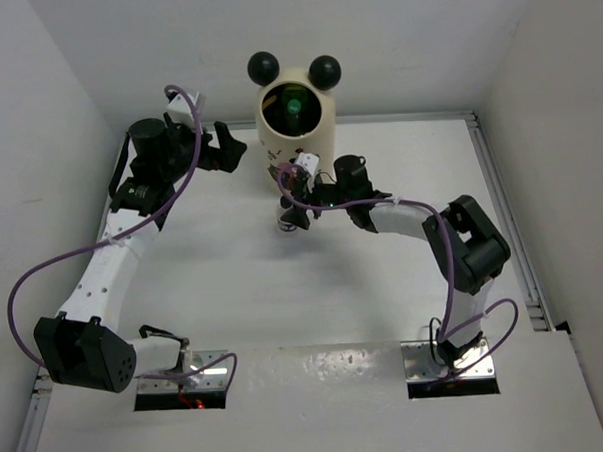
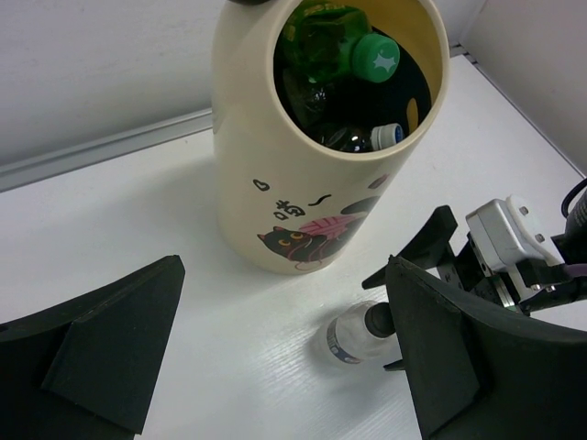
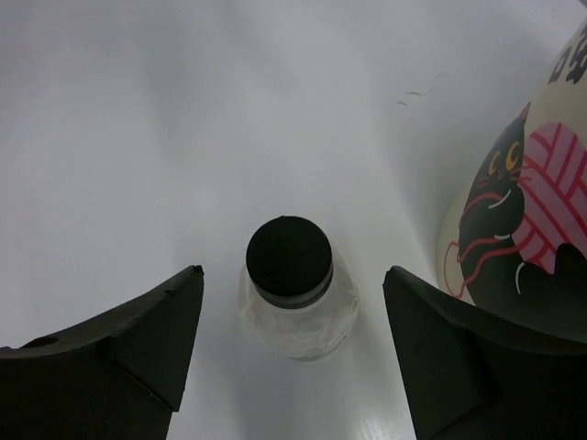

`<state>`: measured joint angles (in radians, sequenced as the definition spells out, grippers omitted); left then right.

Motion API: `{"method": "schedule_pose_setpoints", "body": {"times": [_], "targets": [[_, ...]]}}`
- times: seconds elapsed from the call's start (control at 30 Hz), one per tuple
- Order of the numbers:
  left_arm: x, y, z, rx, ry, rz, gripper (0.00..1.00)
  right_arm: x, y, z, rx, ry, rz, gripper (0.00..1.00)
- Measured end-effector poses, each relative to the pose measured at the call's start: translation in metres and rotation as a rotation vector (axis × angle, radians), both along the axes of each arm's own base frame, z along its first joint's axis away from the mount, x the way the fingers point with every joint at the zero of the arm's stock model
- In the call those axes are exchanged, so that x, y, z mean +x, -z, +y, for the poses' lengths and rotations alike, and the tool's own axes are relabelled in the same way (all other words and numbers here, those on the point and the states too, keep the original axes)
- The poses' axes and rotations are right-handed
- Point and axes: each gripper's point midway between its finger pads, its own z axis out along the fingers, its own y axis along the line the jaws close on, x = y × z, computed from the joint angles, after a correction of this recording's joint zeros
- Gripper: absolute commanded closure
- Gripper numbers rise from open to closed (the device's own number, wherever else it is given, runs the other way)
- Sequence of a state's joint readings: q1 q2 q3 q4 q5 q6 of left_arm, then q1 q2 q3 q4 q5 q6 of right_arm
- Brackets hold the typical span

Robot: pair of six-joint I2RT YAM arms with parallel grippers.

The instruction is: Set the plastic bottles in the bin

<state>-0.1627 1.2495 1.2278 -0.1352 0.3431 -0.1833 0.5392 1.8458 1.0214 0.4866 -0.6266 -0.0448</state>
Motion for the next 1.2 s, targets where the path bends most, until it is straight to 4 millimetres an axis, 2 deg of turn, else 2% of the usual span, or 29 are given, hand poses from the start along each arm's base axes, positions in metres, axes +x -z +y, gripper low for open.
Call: {"method": "schedule_pose_setpoints", "body": {"times": [0.13,0.43,0.47,0.53,0.57,0.63,0.67,0.73,0.77,0.8,0.87,0.97,1.07,1.1,1.17,1.2], "targets": [[0.0,0.001,0.0,0.007,0.001,0.0,0.01,0.0,-0.003,0.005,0.007,-0.006,-0.015,0.21],[0.0,0.002,0.001,0.014,0.001,0.001,0.01,0.003,-0.018,0.015,0.044,-0.011,-0.082,0.39],[0.001,0.003,0.001,0.014,0.0,0.002,0.01,0.003,-0.019,0.015,0.047,-0.012,-0.089,0.47],[0.001,0.004,0.001,0.015,0.0,0.005,0.01,0.004,-0.022,0.016,0.051,-0.012,-0.106,0.55],[0.002,0.005,0.001,0.015,-0.001,0.007,0.01,0.005,-0.023,0.016,0.053,-0.012,-0.112,0.64],[0.003,0.006,0.001,0.016,-0.001,0.01,0.01,0.005,-0.024,0.017,0.053,-0.01,-0.123,0.69],[0.003,0.006,0.001,0.016,-0.001,0.01,0.01,0.006,-0.024,0.018,0.053,-0.007,-0.125,0.69],[0.003,0.006,0.001,0.016,-0.001,0.01,0.01,0.006,-0.024,0.018,0.051,-0.001,-0.128,0.62],[0.003,0.006,0.001,0.016,-0.001,0.01,0.01,0.006,-0.024,0.018,0.05,0.001,-0.127,0.47],[0.003,0.006,0.001,0.015,0.0,0.01,0.01,0.006,-0.023,0.018,0.048,0.003,-0.124,0.42],[0.003,0.006,0.001,0.015,0.0,0.01,0.01,0.006,-0.021,0.017,0.039,0.004,-0.124,0.37],[0.003,0.006,0.001,0.014,-0.001,0.011,0.01,0.006,-0.018,0.016,0.027,0.001,-0.123,0.37],[0.003,0.006,0.0,0.014,0.0,0.01,0.01,0.005,-0.017,0.016,0.018,-0.002,-0.127,0.55],[0.003,0.006,0.0,0.014,0.0,0.011,0.01,0.006,-0.017,0.016,0.017,-0.003,-0.131,0.67],[0.003,0.006,0.0,0.014,0.0,0.011,0.01,0.006,-0.017,0.016,0.018,-0.005,-0.138,0.78],[0.003,0.006,0.0,0.014,0.0,0.011,0.01,0.006,-0.018,0.016,0.019,-0.004,-0.141,0.88]]}}
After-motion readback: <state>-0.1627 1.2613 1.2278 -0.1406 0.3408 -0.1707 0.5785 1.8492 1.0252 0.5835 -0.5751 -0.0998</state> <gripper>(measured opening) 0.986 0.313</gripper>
